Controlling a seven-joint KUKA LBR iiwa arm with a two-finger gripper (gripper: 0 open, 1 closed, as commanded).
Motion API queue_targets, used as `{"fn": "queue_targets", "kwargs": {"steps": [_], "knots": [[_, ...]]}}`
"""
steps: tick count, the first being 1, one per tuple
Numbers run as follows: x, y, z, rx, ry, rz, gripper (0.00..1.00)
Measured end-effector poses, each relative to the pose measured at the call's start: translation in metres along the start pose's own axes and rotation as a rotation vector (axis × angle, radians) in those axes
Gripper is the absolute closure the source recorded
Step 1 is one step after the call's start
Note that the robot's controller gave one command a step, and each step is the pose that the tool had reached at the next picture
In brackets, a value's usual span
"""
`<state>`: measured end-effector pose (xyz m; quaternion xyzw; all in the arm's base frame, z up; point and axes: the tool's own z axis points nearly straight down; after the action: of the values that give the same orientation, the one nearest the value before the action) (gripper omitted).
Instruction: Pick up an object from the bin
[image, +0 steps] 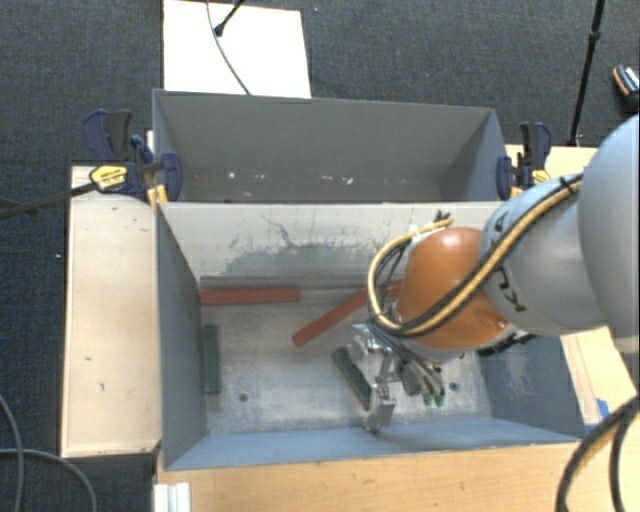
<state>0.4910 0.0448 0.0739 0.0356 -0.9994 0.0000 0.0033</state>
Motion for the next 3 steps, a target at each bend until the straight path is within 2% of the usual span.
{"fn": "queue_targets", "kwargs": {"steps": [1,2,3], "knots": [[-0.0029,0.0003,-0.0036,0.0,-0.009,0.0,1.0],[-0.0028,0.0003,-0.0035,0.0,-0.008,0.001,0.0],[-0.0027,0.0003,-0.0034,0.0,-0.008,0.001,1.0]]}}
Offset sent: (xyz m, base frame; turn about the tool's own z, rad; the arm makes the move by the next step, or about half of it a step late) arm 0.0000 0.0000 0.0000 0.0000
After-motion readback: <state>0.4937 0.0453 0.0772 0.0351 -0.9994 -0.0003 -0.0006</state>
